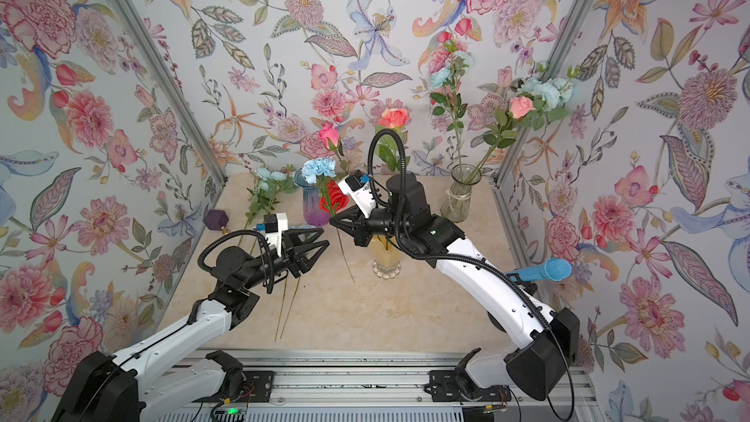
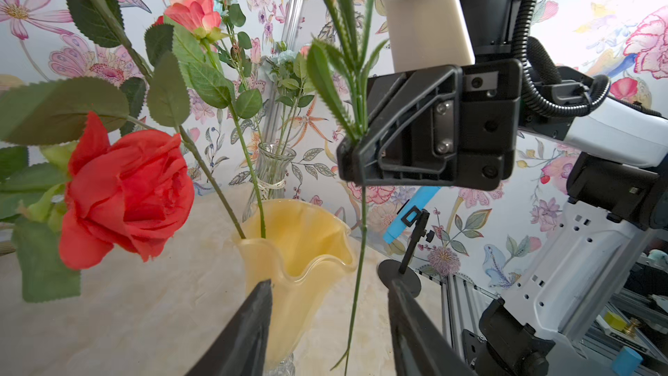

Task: Pick out blue flowers from the vase
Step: Pick up the flower from the vase.

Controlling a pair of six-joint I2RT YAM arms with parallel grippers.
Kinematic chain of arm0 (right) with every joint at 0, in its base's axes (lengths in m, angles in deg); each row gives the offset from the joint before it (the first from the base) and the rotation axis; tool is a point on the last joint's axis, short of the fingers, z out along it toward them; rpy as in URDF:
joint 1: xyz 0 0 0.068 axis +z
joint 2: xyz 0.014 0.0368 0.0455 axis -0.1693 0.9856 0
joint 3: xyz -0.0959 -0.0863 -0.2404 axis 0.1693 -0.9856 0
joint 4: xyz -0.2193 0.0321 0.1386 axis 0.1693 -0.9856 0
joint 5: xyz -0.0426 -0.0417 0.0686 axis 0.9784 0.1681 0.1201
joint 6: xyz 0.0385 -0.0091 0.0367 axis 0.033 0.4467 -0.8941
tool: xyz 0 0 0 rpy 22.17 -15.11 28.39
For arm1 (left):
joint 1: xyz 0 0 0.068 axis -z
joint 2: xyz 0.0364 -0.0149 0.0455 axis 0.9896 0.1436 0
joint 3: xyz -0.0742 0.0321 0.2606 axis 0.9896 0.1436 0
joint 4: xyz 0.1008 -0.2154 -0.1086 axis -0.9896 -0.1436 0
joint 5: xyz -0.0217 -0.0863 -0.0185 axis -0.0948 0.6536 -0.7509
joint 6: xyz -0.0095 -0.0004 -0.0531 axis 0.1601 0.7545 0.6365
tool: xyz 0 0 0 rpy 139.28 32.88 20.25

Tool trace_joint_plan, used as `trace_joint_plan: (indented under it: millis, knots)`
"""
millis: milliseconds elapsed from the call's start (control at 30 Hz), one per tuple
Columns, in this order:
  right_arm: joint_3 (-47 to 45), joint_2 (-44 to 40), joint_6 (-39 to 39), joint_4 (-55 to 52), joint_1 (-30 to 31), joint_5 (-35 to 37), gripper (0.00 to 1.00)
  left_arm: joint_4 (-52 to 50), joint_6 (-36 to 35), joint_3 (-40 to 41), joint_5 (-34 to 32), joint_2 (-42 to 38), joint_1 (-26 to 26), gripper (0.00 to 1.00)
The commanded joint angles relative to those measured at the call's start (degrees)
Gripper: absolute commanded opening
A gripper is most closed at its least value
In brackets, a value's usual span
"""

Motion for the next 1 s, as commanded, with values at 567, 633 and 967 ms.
trace_joint_plan:
  millis: [567,633,967]
  knots:
    - [4.1,3.3,3.1,-3.2,1.8,-7.2,0.07,10.6,6.0,-1.5,6.4,3.1,-0.5,0.33]
    - [4.1,3.3,3.2,-3.1,1.8,-7.4,0.07,11.9,6.8,-1.4,6.6,3.4,-0.4,0.31]
    - [4.7,4.8,3.5,-3.1,2.0,-7.3,0.07,12.8,7.4,-1.6,6.7,4.6,-0.5,0.28]
